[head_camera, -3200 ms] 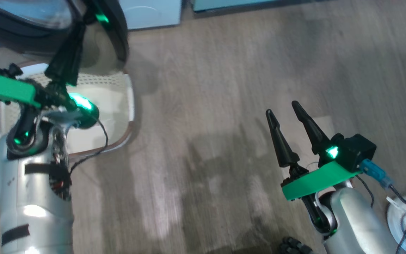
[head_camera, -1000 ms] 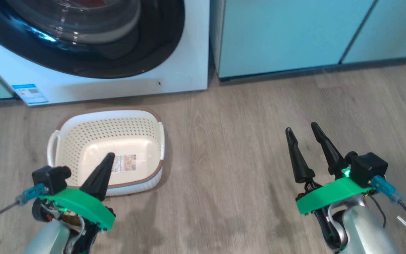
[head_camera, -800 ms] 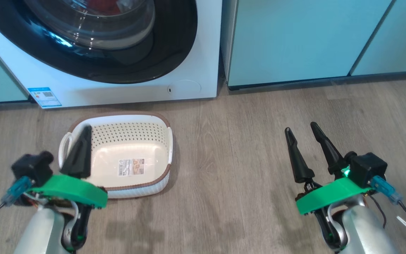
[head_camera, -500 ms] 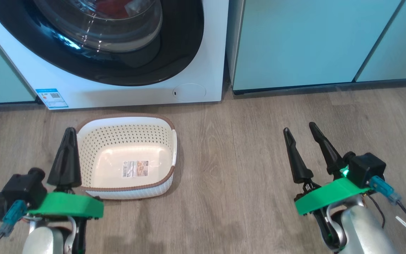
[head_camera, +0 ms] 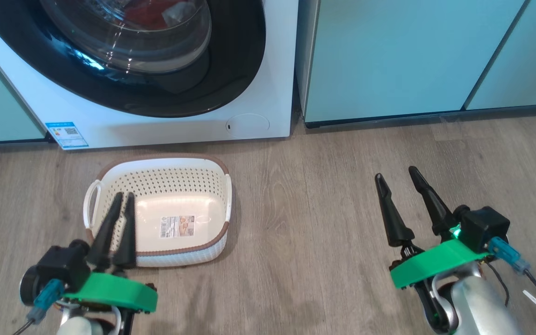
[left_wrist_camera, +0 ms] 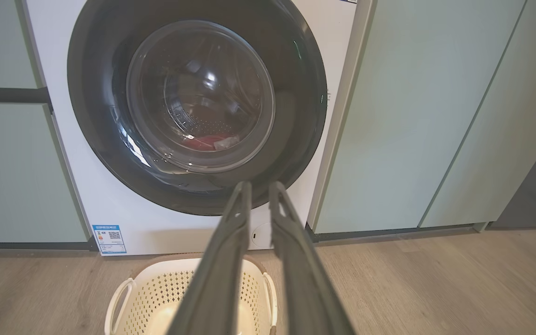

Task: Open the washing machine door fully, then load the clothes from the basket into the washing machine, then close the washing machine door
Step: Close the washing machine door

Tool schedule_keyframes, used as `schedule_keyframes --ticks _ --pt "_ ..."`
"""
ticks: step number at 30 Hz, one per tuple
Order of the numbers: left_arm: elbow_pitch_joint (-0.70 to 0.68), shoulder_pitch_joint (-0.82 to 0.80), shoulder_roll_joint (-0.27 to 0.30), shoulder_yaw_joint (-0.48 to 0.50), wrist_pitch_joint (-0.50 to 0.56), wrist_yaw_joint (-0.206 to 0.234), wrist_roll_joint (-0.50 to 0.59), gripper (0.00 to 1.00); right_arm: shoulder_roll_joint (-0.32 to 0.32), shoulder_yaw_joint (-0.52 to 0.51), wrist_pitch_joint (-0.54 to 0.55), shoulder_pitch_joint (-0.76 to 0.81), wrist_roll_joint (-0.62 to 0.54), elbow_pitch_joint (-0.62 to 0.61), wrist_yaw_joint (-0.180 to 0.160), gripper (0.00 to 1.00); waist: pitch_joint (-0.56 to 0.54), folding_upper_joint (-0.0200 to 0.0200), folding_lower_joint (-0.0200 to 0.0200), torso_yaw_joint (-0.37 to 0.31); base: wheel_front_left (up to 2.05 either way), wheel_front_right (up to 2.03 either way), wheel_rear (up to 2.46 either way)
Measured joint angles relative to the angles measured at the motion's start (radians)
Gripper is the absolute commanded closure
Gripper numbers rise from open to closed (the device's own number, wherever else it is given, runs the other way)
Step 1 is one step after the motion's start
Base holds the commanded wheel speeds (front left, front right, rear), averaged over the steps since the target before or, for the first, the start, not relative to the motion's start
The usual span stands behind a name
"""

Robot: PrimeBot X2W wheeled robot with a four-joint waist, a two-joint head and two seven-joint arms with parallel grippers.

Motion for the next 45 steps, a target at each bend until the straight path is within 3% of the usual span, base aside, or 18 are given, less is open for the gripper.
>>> schedule_keyframes --ticks 1,2,45 --pt "0.004 0.0 0.0 0.0 0.0 0.0 0.0 0.04 0.0 0.0 0.0 0.0 0.0 0.0 0.0 0.0 -0.001 0.0 0.0 -0.001 0.0 0.0 0.0" --pt "0.009 0.001 0.0 0.0 0.0 0.0 0.0 0.0 0.0 0.0 0.0 0.0 0.0 0.0 0.0 0.0 -0.002 0.0 0.0 -0.002 0.0 0.0 0.0" --pt "0.038 0.005 0.0 -0.037 0.0 0.01 0.01 0.0 0.0 0.0 0.0 0.0 -0.006 -0.005 0.0 0.0 0.012 0.0 0.0 0.003 0.0 0.0 0.0"
